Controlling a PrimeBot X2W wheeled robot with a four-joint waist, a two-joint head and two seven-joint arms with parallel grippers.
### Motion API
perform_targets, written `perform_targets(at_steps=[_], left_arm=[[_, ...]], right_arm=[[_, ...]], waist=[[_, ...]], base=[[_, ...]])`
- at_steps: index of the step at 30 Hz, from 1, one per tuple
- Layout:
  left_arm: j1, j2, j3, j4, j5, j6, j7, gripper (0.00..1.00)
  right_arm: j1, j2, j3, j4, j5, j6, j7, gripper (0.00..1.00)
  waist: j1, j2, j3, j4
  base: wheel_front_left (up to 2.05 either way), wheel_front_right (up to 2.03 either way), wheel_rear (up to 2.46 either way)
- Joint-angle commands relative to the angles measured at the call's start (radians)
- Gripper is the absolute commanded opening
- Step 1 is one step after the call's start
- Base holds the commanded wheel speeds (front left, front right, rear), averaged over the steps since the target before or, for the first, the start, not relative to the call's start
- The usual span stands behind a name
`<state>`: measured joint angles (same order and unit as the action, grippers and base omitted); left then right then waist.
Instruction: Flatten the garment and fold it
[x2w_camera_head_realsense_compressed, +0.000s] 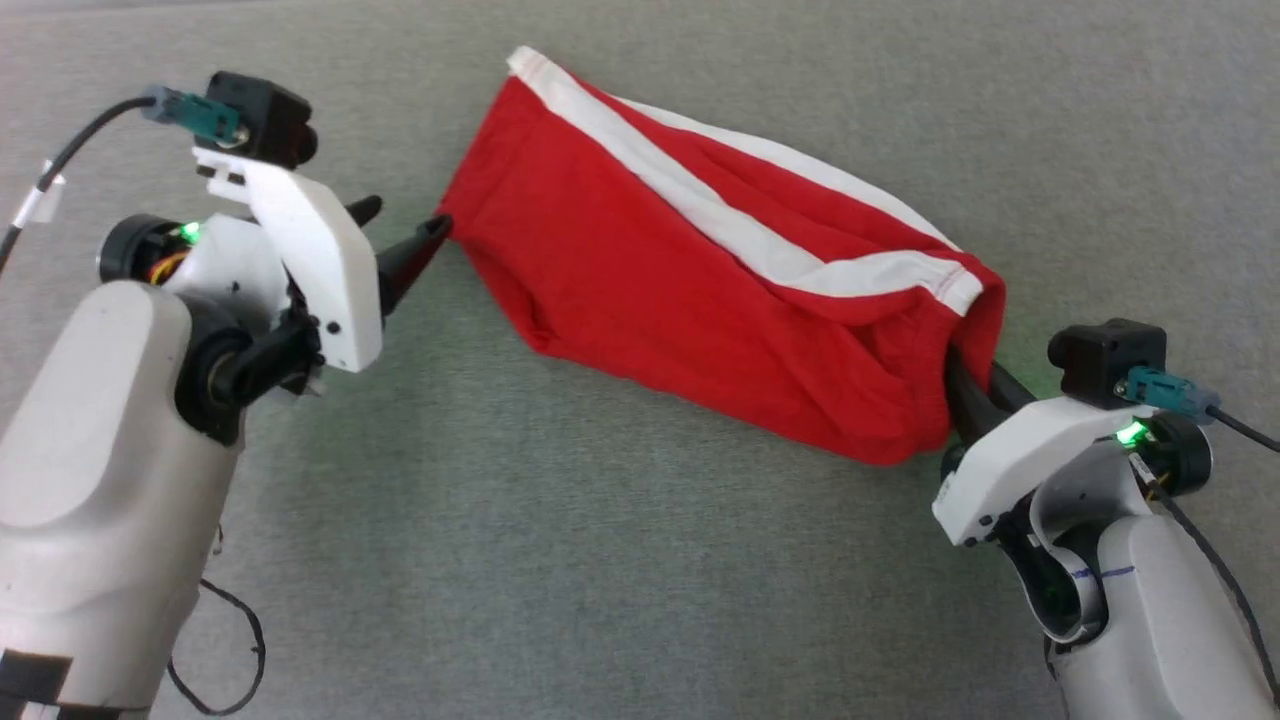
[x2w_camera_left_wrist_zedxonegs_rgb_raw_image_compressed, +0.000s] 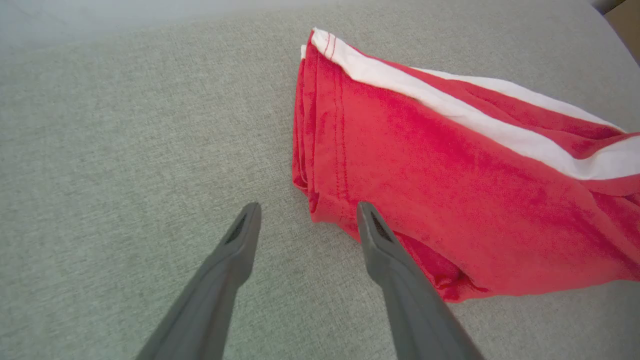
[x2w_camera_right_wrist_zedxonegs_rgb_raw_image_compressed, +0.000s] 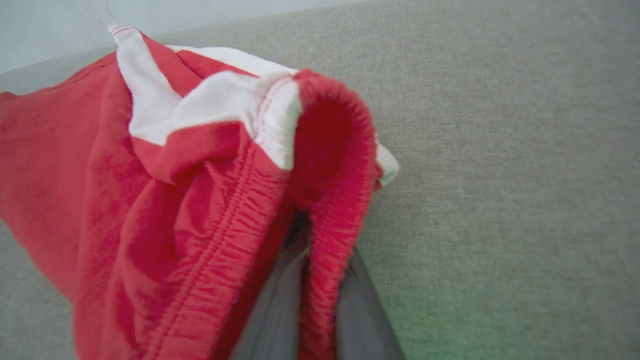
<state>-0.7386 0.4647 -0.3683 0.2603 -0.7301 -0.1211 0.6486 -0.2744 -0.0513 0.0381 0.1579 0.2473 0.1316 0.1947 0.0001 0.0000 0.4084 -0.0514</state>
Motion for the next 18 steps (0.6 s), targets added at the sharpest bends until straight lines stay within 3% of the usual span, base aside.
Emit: perform_targets(at_steps=[1,10,18], left_arm=[[-0.021,0.002,0.005,0.019,-0.001,0.011,0.003,1.00],[-0.042,-0.005,0.021,0.066,-0.020,0.027,0.002,1.00],[-0.033,-0.002,0.012,0.095,-0.044,0.048,0.066,1.00]], right_arm=[[-0.019,0.001,0.004,-0.001,0.007,-0.001,-0.008,0.00],[-0.014,0.001,0.001,-0.013,-0.001,-0.001,-0.009,0.00],[-0.025,0.001,0.002,-0.037,-0.011,-0.001,0.000,0.00]], waist=[[-0.0001,0.0000,0.028,-0.031],[-0.0001,0.0000,0.055,-0.055],[-0.0001,0.0000,0.085,-0.067]], base=[[0.00,0.00,0.00],[0.00,0.00,0.00],[0.00,0.00,0.00]])
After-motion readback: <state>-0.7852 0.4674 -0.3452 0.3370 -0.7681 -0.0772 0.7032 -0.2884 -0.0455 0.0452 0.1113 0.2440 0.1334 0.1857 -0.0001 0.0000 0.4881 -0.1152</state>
